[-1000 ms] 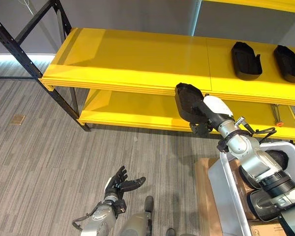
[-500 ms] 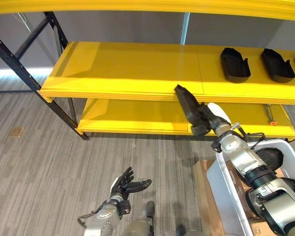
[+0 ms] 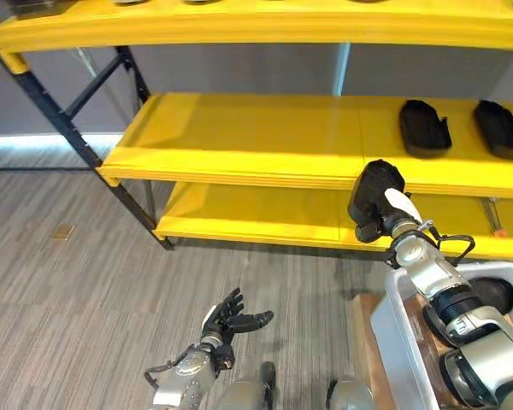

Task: Move parts from the plastic box to the shelf.

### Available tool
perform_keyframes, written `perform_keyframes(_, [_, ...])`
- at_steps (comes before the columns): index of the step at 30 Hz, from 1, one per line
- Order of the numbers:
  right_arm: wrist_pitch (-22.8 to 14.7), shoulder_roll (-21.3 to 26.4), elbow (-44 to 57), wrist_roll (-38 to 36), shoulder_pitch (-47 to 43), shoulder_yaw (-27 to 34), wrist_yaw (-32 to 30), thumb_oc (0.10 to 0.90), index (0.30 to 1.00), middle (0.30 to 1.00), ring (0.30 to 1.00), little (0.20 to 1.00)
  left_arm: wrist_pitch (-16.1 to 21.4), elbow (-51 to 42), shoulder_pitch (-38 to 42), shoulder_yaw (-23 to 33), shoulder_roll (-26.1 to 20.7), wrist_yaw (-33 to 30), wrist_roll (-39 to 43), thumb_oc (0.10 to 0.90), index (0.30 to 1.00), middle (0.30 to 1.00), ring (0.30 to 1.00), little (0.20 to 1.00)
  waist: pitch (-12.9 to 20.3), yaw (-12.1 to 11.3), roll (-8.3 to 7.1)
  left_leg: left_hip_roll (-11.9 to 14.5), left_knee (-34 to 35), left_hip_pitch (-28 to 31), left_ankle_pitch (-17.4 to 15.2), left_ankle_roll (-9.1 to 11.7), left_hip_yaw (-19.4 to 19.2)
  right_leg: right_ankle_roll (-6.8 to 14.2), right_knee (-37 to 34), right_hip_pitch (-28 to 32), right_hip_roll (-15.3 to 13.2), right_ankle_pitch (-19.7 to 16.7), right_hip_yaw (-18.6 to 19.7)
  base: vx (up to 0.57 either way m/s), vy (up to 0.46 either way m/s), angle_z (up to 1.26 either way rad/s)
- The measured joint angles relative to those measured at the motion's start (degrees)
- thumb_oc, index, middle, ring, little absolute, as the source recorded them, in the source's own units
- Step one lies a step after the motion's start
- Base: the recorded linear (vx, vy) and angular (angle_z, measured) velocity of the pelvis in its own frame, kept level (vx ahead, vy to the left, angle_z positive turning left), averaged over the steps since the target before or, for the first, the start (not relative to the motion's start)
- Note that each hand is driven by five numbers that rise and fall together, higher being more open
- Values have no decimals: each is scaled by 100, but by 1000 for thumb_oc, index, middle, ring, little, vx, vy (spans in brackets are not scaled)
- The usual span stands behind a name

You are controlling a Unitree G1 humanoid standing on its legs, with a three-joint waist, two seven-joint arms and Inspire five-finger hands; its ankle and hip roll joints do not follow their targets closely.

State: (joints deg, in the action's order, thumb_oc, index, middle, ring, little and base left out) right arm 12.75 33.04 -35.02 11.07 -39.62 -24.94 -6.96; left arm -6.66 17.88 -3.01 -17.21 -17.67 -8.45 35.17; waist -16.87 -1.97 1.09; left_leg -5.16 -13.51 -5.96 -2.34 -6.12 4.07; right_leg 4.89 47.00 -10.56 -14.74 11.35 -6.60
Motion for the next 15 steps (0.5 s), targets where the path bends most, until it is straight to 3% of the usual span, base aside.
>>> perform_keyframes(4, [-24, 48, 132, 1, 1, -14, 50, 400, 300, 300, 300, 300, -19, 0, 120, 117, 17, -4, 1, 900, 1000, 1000, 1000, 1000, -136, 81, 57, 27, -13, 33, -30, 7, 434, 144, -1472, -175, 132, -23, 241, 219, -76, 49])
perform_keyframes(6, [-47, 43, 134, 1, -90, -15, 81, 400, 300, 300, 300, 300, -29, 10, 218, 142, -10, 1, 3, 900, 1000, 1000, 1000, 1000, -252, 17, -23, 125, -90, 17, -164, 105, 471, 417, -3025, -288, 135, -429, 293, 165, -167, 31])
perform_keyframes(8, [-33, 35, 132, 2, -164, -70, 92, 400, 300, 300, 300, 300, -29, 13, 222, 159, 3, 1, 6, 900, 1000, 1000, 1000, 1000, -320, 4, -149, 167, -179, 48, -307, 331, 578, 489, -3713, -370, 0, -860, 296, 181, -182, 29])
perform_keyframes(9, [-34, 27, 133, 3, -223, -111, 95, 400, 300, 300, 300, 300, -33, 19, 213, 165, -22, -1, 6, 900, 1000, 1000, 1000, 1000, -357, -17, -257, 168, -195, 95, -375, 472, 632, 526, -3867, -353, -21, -887, 314, 164, -146, 47])
perform_keyframes(10, [-28, 23, 131, 5, -239, -111, 105, 400, 300, 300, 300, 300, -44, 69, 198, 169, -2, -2, 6, 900, 1000, 1000, 1000, 1000, -359, 1, -314, 196, -229, 156, -435, 624, 768, 519, -3823, -312, 1, -1141, 280, 175, -152, 46])
perform_keyframes(13, [15, 68, 142, 5, -388, -141, 213, 400, 300, 300, 300, 300, -68, -2, 29, 126, 141, 16, 10, 900, 1000, 1000, 1000, 1000, -323, 38, -262, 248, -703, 300, -777, 628, 613, 528, -3575, -294, 198, -1247, 146, 135, -154, 13])
perform_keyframes(14, [10, 134, 198, 6, -421, -129, 216, 400, 300, 300, 300, 300, -64, -128, -55, 126, 146, 51, 8, 900, 1000, 1000, 1000, 1000, -269, 63, -241, 427, -392, 509, -1022, 695, 540, 453, -3473, -295, 372, -1343, 129, 114, -154, 4])
perform_keyframes(15, [21, 199, 206, 1, -490, -134, 246, 400, 300, 300, 300, 300, -58, -173, -45, 154, 151, 47, 9, 900, 1000, 1000, 1000, 1000, -252, 49, -363, 514, -187, 644, -966, 776, 570, 303, -3408, -299, 413, -1517, 124, 154, -189, 4])
